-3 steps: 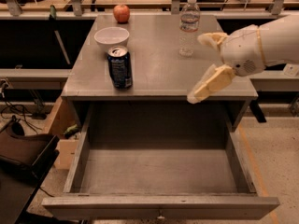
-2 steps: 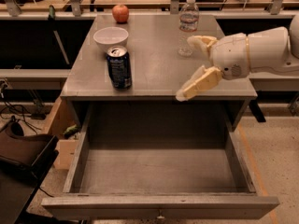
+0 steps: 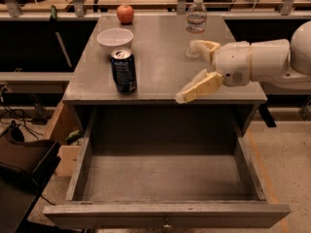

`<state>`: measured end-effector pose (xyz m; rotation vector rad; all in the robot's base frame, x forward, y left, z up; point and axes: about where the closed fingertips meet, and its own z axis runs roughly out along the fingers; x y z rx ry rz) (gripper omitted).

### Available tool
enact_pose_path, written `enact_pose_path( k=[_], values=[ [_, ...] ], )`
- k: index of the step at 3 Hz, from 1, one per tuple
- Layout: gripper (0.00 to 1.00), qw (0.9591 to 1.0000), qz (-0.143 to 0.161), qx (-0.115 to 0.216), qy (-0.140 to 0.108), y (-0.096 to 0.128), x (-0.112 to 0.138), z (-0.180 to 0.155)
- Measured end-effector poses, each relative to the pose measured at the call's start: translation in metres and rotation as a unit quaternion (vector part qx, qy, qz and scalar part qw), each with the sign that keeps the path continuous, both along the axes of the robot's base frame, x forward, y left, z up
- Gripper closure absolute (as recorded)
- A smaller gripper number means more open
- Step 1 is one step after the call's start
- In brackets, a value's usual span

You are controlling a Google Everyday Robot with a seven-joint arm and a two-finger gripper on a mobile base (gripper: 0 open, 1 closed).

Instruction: Place pepsi can into top drawer

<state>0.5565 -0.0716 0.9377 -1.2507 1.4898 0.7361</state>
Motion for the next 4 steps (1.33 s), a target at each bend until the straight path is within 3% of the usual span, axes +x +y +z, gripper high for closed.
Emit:
enact_pose_path(
  k=[1, 2, 4],
  values=[
    [0.00, 0.9999, 0.012, 0.012, -0.001, 0.023, 0.014, -0.008],
    [0.00, 0.9982, 0.046, 0.038, -0.006, 0.067, 0.044, -0.020],
    [0.01, 0.9901, 0.105, 0.093, -0.005, 0.131, 0.080, -0.031]
  ],
)
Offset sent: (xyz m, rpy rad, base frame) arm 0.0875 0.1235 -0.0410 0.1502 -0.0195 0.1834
